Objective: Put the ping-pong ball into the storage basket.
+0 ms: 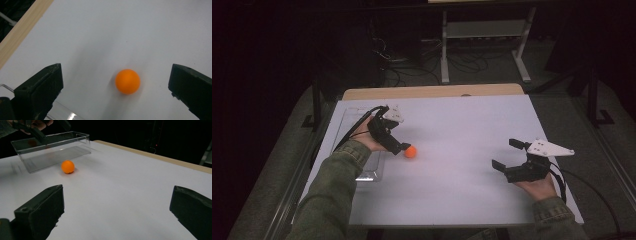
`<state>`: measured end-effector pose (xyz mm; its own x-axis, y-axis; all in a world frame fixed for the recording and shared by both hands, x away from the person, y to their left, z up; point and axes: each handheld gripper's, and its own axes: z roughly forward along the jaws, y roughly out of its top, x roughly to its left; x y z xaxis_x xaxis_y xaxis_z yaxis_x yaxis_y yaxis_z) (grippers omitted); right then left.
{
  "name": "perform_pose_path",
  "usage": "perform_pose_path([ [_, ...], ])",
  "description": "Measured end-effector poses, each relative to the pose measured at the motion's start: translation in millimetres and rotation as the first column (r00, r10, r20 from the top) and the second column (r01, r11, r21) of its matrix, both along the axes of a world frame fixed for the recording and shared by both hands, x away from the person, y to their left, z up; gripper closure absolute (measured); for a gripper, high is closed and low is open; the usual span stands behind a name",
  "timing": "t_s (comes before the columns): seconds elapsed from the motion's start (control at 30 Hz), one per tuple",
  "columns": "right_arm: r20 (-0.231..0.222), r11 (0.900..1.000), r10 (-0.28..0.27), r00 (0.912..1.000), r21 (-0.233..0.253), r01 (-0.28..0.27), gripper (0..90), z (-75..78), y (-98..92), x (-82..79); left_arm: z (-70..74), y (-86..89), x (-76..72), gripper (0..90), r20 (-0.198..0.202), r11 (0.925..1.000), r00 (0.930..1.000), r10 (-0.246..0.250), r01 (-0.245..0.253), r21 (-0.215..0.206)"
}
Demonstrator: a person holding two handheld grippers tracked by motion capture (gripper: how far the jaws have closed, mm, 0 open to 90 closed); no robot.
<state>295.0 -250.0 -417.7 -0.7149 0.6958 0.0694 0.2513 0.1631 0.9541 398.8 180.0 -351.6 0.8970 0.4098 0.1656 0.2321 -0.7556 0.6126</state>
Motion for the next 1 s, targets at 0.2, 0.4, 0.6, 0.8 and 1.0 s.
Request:
perform_pose_path([
  [0.2,-0.002,1.000,0.002,1.0000,-0.003,-0.002,0.0,-0.2,0.4,0.1,-3.8,-2.0,0.7,0.0,-0.007,0.9999,1.0000,-0.006,0.006,0.015],
  [0.4,-0.005,1.000,0.002,1.0000,-0.004,-0.002,0.0,-0.4,0.5,0.0,-7.8,-4.9,1.0,0.0,-0.013,0.9993,0.9998,-0.016,0.016,0.035],
  [0.6,-0.004,1.000,0.003,1.0000,-0.004,-0.003,0.0,-0.4,0.3,-0.1,-11.4,-6.1,2.0,0.0,-0.020,0.9984,0.9996,-0.021,0.022,0.053],
  [0.8,-0.006,1.000,0.004,1.0000,-0.004,-0.004,0.0,-0.6,0.3,0.0,-17.2,-7.3,3.4,0.0,-0.032,0.9956,0.9991,-0.029,0.032,0.088],
  [1.0,-0.008,1.000,0.005,1.0000,-0.007,-0.005,0.0,-0.9,0.7,0.1,-22.8,-9.3,3.6,0.0,-0.044,0.9910,0.9981,-0.043,0.048,0.125],
])
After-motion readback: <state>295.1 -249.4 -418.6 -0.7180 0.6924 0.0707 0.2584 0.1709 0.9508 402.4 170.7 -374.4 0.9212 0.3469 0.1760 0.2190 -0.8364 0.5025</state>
